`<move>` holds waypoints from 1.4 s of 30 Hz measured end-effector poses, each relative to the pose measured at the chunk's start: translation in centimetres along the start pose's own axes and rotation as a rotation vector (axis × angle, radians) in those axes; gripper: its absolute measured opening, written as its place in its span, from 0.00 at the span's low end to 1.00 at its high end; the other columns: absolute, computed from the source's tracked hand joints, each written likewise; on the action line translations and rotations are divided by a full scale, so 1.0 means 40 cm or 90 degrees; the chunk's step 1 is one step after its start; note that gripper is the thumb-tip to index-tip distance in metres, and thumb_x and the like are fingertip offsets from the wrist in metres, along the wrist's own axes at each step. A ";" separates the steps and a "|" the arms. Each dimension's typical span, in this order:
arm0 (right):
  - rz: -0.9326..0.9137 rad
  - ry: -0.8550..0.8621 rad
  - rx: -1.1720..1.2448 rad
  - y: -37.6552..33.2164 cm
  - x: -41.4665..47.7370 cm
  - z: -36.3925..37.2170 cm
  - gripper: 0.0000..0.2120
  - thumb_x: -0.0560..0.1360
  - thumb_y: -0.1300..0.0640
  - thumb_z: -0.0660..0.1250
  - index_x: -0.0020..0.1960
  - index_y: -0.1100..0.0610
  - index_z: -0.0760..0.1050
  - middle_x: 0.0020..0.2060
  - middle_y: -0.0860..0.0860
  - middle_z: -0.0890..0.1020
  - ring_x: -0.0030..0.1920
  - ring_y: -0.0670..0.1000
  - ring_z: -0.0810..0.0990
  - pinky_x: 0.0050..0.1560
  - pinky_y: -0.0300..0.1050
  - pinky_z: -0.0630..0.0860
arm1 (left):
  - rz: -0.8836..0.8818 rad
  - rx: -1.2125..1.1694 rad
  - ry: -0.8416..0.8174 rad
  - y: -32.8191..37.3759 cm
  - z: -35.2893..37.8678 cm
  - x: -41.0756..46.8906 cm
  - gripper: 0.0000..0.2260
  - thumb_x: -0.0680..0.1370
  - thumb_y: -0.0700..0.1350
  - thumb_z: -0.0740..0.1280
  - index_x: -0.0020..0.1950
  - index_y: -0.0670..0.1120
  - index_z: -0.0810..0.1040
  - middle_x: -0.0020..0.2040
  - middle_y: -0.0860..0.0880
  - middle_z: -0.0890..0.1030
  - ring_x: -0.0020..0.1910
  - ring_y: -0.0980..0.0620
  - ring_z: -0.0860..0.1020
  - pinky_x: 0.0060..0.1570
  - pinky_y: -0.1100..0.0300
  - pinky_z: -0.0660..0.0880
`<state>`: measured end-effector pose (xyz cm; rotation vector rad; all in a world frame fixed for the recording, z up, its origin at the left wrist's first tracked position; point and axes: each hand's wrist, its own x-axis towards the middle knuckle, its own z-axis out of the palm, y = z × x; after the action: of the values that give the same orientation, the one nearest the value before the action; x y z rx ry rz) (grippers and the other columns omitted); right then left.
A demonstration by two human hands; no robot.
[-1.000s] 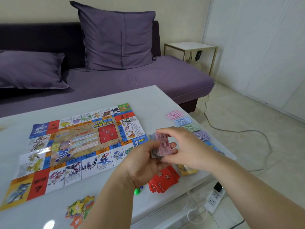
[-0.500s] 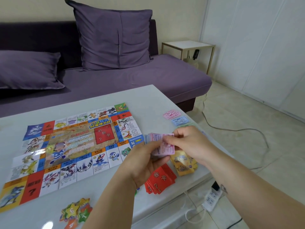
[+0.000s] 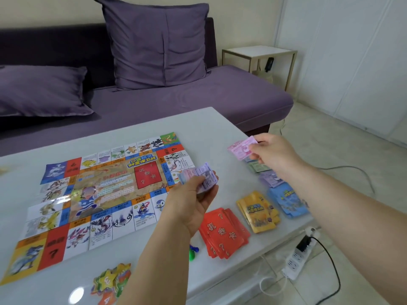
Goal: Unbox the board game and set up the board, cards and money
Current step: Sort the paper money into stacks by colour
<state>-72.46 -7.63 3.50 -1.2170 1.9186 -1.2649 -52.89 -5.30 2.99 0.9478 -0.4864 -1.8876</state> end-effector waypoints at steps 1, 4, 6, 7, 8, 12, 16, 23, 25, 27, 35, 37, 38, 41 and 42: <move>-0.018 0.015 -0.039 0.006 0.032 0.011 0.09 0.76 0.64 0.64 0.55 0.60 0.79 0.42 0.54 0.81 0.39 0.49 0.79 0.42 0.41 0.73 | 0.000 -0.020 0.007 0.007 0.000 0.012 0.09 0.79 0.34 0.60 0.58 0.38 0.72 0.33 0.43 0.83 0.30 0.52 0.83 0.28 0.62 0.79; -0.047 0.064 -0.165 0.034 0.124 0.042 0.10 0.74 0.62 0.66 0.54 0.60 0.80 0.48 0.56 0.83 0.51 0.56 0.79 0.54 0.48 0.75 | 0.009 -0.042 0.012 0.032 -0.003 0.042 0.05 0.79 0.34 0.60 0.53 0.38 0.74 0.32 0.44 0.83 0.29 0.52 0.82 0.28 0.62 0.79; -0.030 0.079 -0.224 0.054 0.175 0.058 0.08 0.73 0.61 0.66 0.50 0.57 0.82 0.48 0.55 0.83 0.52 0.57 0.79 0.54 0.50 0.76 | 0.012 -0.049 0.014 0.046 -0.006 0.055 0.04 0.79 0.35 0.61 0.48 0.39 0.75 0.32 0.44 0.83 0.29 0.52 0.82 0.28 0.62 0.79; -0.019 0.080 -0.253 0.062 0.193 0.065 0.08 0.73 0.60 0.66 0.48 0.56 0.82 0.47 0.55 0.83 0.52 0.58 0.79 0.54 0.50 0.76 | 0.013 -0.055 0.013 0.050 -0.007 0.061 0.04 0.79 0.35 0.61 0.47 0.39 0.75 0.32 0.43 0.83 0.29 0.52 0.82 0.28 0.62 0.79; -0.006 0.078 -0.292 0.068 0.208 0.069 0.08 0.73 0.58 0.66 0.48 0.55 0.82 0.48 0.55 0.83 0.54 0.59 0.78 0.54 0.50 0.75 | 0.014 -0.060 0.012 0.053 -0.007 0.067 0.04 0.79 0.35 0.61 0.46 0.39 0.75 0.32 0.43 0.83 0.29 0.52 0.82 0.29 0.62 0.79; 0.032 0.110 -0.476 0.073 0.211 0.063 0.22 0.73 0.42 0.65 0.63 0.52 0.76 0.62 0.56 0.75 0.63 0.61 0.70 0.60 0.51 0.70 | 0.014 -0.031 -0.006 0.046 -0.002 0.080 0.04 0.78 0.35 0.62 0.50 0.39 0.76 0.34 0.44 0.83 0.30 0.52 0.83 0.29 0.62 0.79; -0.021 0.053 -0.139 -0.001 0.120 0.070 0.23 0.73 0.43 0.65 0.54 0.62 0.79 0.49 0.56 0.82 0.50 0.54 0.80 0.51 0.47 0.74 | 0.003 0.064 -0.035 0.027 0.010 0.074 0.03 0.76 0.34 0.65 0.48 0.39 0.77 0.37 0.44 0.83 0.33 0.52 0.82 0.31 0.63 0.79; 0.015 -0.246 -0.055 -0.072 -0.104 0.056 0.08 0.71 0.49 0.73 0.40 0.53 0.79 0.31 0.44 0.78 0.31 0.41 0.73 0.35 0.36 0.68 | -0.017 0.203 -0.086 0.002 0.019 0.002 0.01 0.76 0.38 0.67 0.46 0.41 0.77 0.33 0.46 0.83 0.29 0.55 0.81 0.30 0.65 0.78; 0.036 -0.251 -0.002 -0.066 -0.116 0.040 0.05 0.72 0.55 0.72 0.38 0.53 0.79 0.29 0.46 0.77 0.31 0.44 0.71 0.34 0.38 0.67 | -0.033 0.198 -0.087 -0.004 0.017 -0.018 0.02 0.77 0.40 0.66 0.48 0.42 0.77 0.34 0.45 0.83 0.30 0.55 0.81 0.31 0.65 0.78; 0.061 -0.200 0.090 -0.058 -0.117 0.005 0.05 0.73 0.60 0.71 0.39 0.54 0.79 0.30 0.48 0.77 0.33 0.47 0.70 0.34 0.39 0.65 | -0.049 0.177 -0.086 -0.006 0.015 -0.034 0.05 0.78 0.41 0.65 0.50 0.41 0.77 0.35 0.45 0.83 0.30 0.55 0.81 0.30 0.65 0.78; 0.044 0.152 0.040 0.075 -0.104 -0.119 0.05 0.72 0.63 0.71 0.48 0.58 0.79 0.36 0.49 0.79 0.34 0.44 0.75 0.33 0.27 0.69 | -0.035 0.183 -0.079 -0.007 0.017 -0.054 0.05 0.78 0.40 0.64 0.44 0.40 0.78 0.34 0.46 0.83 0.30 0.56 0.81 0.32 0.65 0.78; 0.050 0.174 0.000 0.104 -0.082 -0.108 0.07 0.73 0.61 0.70 0.51 0.57 0.77 0.40 0.52 0.79 0.39 0.50 0.76 0.42 0.36 0.72 | -0.038 0.189 -0.081 -0.017 0.023 -0.053 0.05 0.78 0.39 0.64 0.45 0.40 0.79 0.34 0.46 0.83 0.30 0.56 0.81 0.32 0.65 0.78; 0.049 0.175 -0.032 0.116 -0.068 -0.100 0.07 0.74 0.60 0.69 0.51 0.54 0.77 0.41 0.51 0.79 0.42 0.52 0.77 0.47 0.41 0.72 | -0.040 0.190 -0.081 -0.022 0.025 -0.051 0.05 0.78 0.39 0.65 0.46 0.40 0.78 0.35 0.46 0.83 0.30 0.56 0.81 0.31 0.65 0.78; 0.068 0.169 -0.154 0.137 -0.047 -0.078 0.05 0.74 0.54 0.67 0.49 0.47 0.75 0.42 0.45 0.79 0.49 0.54 0.79 0.56 0.51 0.73 | -0.047 0.187 -0.081 -0.032 0.029 -0.045 0.05 0.78 0.40 0.65 0.50 0.40 0.77 0.36 0.46 0.84 0.31 0.55 0.81 0.30 0.65 0.78; 0.084 0.169 -0.204 0.138 -0.048 -0.075 0.05 0.74 0.52 0.67 0.50 0.47 0.76 0.44 0.45 0.80 0.52 0.54 0.78 0.57 0.50 0.71 | -0.048 0.186 -0.079 -0.033 0.029 -0.043 0.05 0.78 0.40 0.65 0.51 0.40 0.77 0.36 0.46 0.84 0.30 0.55 0.81 0.30 0.65 0.79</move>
<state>-76.16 -3.78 -0.35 -1.0894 2.4262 -1.1262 -54.10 -3.24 3.54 1.0526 -0.8287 -1.9866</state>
